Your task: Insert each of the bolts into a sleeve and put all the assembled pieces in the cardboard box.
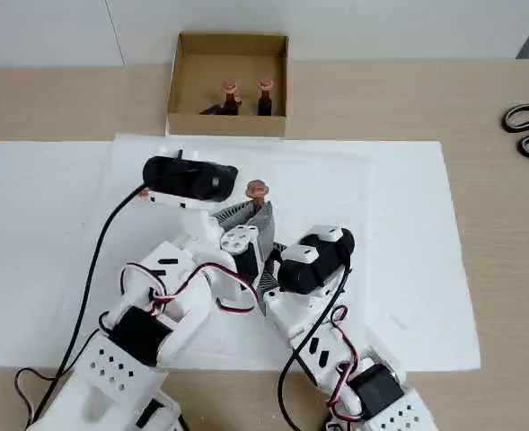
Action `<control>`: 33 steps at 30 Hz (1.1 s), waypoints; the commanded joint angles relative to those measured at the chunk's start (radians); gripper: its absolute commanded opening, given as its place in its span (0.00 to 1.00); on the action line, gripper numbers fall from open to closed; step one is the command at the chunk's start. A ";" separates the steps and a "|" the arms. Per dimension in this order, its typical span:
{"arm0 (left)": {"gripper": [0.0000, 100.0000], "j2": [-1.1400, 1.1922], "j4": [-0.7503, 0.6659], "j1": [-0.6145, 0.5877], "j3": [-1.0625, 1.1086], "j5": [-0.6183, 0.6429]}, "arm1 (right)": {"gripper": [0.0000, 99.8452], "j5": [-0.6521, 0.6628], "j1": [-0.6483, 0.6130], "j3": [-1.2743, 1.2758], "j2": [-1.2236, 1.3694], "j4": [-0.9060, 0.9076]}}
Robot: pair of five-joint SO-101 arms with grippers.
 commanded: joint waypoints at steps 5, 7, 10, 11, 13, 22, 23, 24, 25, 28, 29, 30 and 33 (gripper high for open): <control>0.01 -0.028 0.000 0.006 -0.001 -0.089 | 0.00 -0.009 -0.004 0.009 -0.025 -0.004; 0.01 -0.026 0.000 0.006 -0.001 -0.094 | 0.00 -0.009 -0.004 0.009 -0.025 -0.002; 0.01 -0.026 0.000 0.006 -0.001 -0.095 | 0.00 -0.009 -0.004 0.009 -0.025 -0.002; 0.01 -0.025 0.000 0.005 -0.001 -0.095 | 0.00 -0.008 -0.004 0.009 -0.025 -0.002; 0.01 -0.025 0.000 0.005 0.001 -0.095 | 0.00 -0.008 -0.004 0.009 -0.025 -0.001; 0.01 -0.023 -0.014 0.006 0.036 -0.097 | 0.00 -0.008 -0.025 0.006 -0.027 -0.004; 0.01 -0.023 -0.014 0.006 0.036 -0.097 | 0.00 -0.008 -0.025 0.005 -0.027 -0.004; 0.01 -0.023 -0.012 0.006 0.038 -0.097 | 0.00 -0.008 -0.025 0.005 -0.027 -0.004; 0.01 -0.023 -0.011 0.005 0.038 -0.097 | 0.00 -0.008 -0.025 0.005 -0.027 -0.004; 0.01 -0.023 -0.008 0.003 0.038 -0.118 | 0.00 -0.008 -0.025 0.005 -0.027 -0.004; 0.01 -0.023 0.000 0.006 0.038 -0.133 | 0.00 -0.008 -0.025 0.005 -0.027 -0.004; 0.01 -0.023 0.015 0.008 0.038 -0.141 | 0.00 -0.008 -0.025 0.005 -0.027 -0.004; 0.01 -0.026 0.068 0.008 0.035 -0.141 | 0.00 -0.008 -0.025 0.005 -0.027 -0.004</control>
